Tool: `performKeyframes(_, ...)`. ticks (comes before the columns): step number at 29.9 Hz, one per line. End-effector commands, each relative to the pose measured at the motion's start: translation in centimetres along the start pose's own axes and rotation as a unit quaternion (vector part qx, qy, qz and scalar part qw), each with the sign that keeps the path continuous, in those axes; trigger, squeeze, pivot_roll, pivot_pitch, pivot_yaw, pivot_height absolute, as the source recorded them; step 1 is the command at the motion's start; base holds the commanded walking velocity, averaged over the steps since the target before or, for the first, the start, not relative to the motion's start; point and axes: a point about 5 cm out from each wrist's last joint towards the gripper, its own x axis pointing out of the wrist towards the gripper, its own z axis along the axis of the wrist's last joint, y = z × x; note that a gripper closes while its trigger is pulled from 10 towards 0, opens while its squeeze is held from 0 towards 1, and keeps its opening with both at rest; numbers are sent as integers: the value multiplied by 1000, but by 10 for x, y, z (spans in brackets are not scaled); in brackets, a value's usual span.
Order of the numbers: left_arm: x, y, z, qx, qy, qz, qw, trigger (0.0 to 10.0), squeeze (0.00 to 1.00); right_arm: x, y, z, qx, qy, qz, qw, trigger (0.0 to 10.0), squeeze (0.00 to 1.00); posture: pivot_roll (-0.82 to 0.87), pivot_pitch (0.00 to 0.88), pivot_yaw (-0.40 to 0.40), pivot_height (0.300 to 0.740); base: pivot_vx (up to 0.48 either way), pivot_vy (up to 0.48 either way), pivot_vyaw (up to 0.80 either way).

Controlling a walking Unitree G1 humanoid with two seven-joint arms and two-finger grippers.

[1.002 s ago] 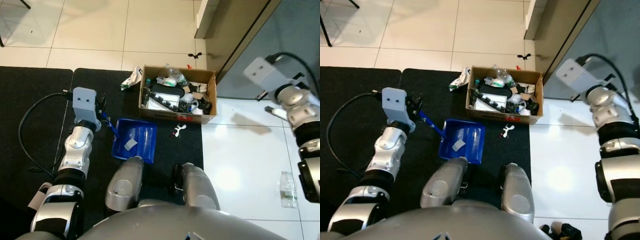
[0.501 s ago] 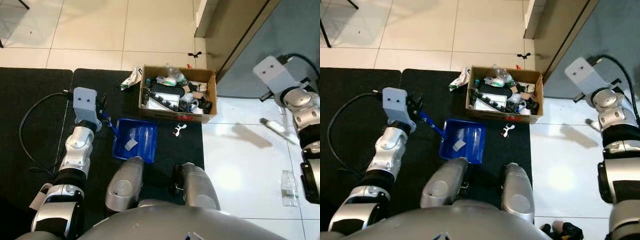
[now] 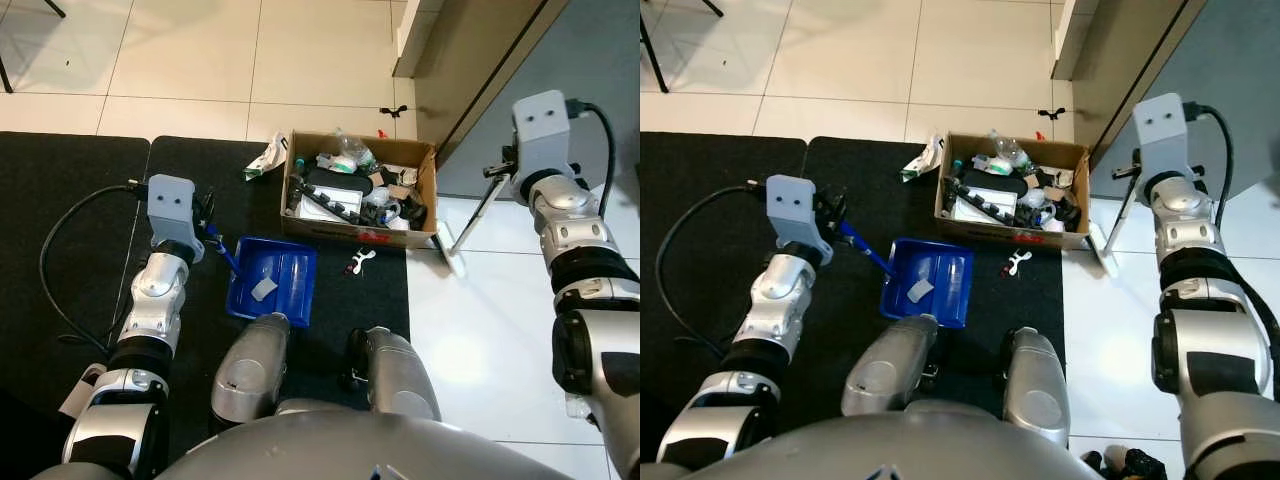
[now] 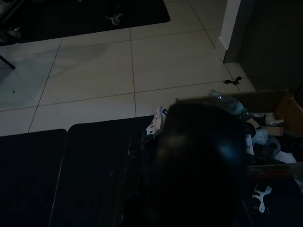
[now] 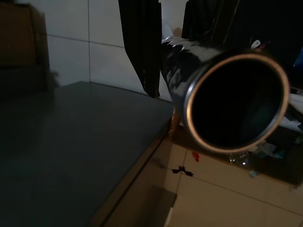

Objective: Sweep floor

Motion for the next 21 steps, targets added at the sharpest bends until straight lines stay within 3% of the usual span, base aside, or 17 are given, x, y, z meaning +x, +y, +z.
performKeyframes(1, -9, -5, -19, 2, 48, -12, 999, 10000, 0, -2, -5, -6, 16, 11, -15, 1000, 10000, 0, 267, 58, -11, 740, 0, 0, 0)
performKeyframes(4, -9, -5, -19, 2, 49, -13, 999, 10000, 0, -4, -13, -13, 0, 21, -32, 999, 10000, 0, 264, 61, -10, 740, 0, 0, 0)
performKeyframes(9, -9, -6, -19, 3, 49, -16, 999, 10000, 0, -6, -12, -22, 26, 35, -22, 999, 10000, 0, 259, 61, -8, 740, 0, 0, 0)
performKeyframes(12, -8, -7, -19, 3, 49, -18, 999, 10000, 0, -7, 3, -28, 69, 45, 19, 996, 10000, 0, 257, 59, -8, 740, 0, 0, 0)
performKeyframes(16, -8, -7, -19, 3, 49, -18, 999, 10000, 0, -6, 11, -28, 81, 47, 40, 995, 10000, 0, 257, 59, -8, 740, 0, 0, 0)
performKeyframes(17, -8, -7, -19, 2, 49, -18, 999, 10000, 0, -6, 18, -27, 113, 46, 55, 991, 10000, 0, 256, 56, -11, 740, 0, 0, 0)
performKeyframes(18, -8, -7, -19, 2, 49, -18, 999, 10000, 0, -6, 18, -27, 113, 46, 55, 991, 10000, 0, 256, 56, -11, 740, 0, 0, 0)
performKeyframes(21, -8, -8, -19, 2, 49, -18, 999, 10000, 0, -6, 31, -26, 174, 44, 84, 980, 10000, 0, 254, 53, -16, 740, 0, 0, 0)
